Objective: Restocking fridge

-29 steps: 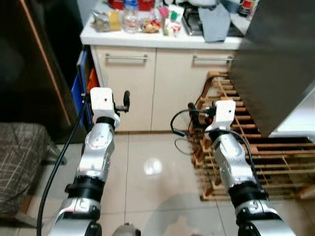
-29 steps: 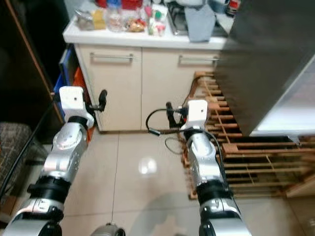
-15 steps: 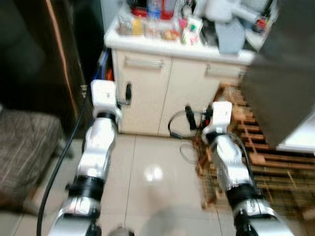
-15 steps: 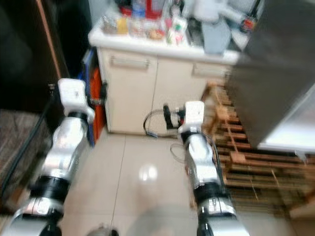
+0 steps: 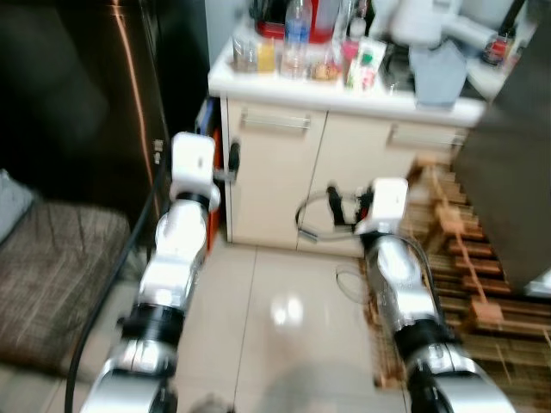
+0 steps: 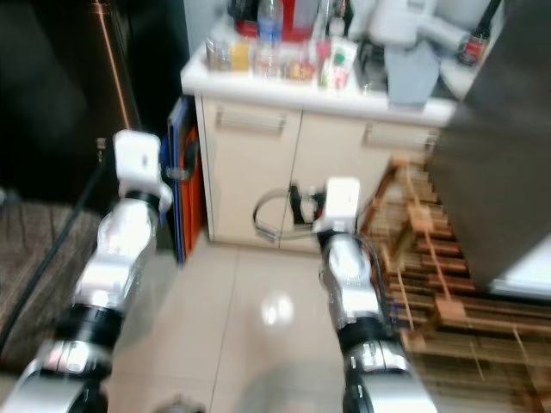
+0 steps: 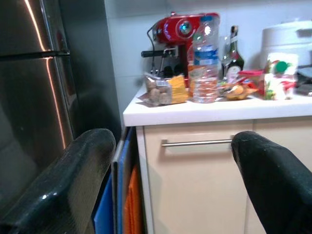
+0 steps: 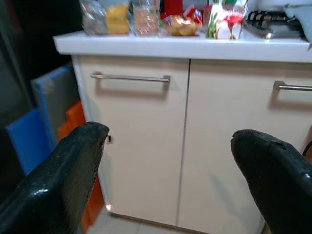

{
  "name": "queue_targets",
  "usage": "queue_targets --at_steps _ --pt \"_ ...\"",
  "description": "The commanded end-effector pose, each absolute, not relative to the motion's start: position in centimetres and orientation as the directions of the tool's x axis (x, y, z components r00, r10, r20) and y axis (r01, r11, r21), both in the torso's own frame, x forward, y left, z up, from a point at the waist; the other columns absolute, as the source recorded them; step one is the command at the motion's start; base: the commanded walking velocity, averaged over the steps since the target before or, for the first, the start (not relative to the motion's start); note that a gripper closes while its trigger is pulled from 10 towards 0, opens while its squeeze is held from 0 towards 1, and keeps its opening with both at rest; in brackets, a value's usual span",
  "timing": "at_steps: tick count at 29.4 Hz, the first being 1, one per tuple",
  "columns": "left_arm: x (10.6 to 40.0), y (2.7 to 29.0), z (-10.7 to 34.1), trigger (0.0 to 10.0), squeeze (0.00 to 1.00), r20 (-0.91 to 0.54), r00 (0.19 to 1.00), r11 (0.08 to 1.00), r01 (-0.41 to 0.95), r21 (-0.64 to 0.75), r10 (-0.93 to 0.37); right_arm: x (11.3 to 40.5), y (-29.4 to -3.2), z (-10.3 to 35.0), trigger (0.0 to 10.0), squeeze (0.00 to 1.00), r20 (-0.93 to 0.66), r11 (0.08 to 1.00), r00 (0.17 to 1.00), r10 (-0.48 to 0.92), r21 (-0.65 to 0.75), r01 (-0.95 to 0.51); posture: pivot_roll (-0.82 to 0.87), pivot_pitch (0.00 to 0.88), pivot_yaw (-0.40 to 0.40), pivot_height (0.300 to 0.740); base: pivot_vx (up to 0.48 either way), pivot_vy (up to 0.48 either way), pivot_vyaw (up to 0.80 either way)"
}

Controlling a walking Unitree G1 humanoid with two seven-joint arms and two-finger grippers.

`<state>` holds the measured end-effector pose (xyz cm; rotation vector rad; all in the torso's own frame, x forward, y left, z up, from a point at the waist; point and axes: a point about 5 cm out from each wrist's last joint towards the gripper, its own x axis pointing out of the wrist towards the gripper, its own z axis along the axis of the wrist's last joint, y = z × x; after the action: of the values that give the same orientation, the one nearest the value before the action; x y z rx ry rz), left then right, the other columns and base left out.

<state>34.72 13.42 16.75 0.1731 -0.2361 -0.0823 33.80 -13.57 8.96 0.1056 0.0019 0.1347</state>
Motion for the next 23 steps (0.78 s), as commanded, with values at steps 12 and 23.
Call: queue_targets --at_steps 12,23 --pt "35.0 13.7 17.1 10.0 0.0 0.223 0.968 0.976 0.067 0.207 -0.114 33.6 -12.9 8.9 10.0 0.0 0.018 0.984 0.991 0.135 0.116 -0.137 0.01 0.0 -0.036 0.74 0.48 0.0 0.0" --pt "35.2 13.8 18.2 10.0 0.0 0.263 0.959 0.98 0.05 0.194 -0.101 34.2 -12.6 11.2 10.0 0.0 0.109 0.984 0.983 0.146 0.084 -0.155 0.01 0.0 -0.039 0.74 0.48 0.0 0.0"
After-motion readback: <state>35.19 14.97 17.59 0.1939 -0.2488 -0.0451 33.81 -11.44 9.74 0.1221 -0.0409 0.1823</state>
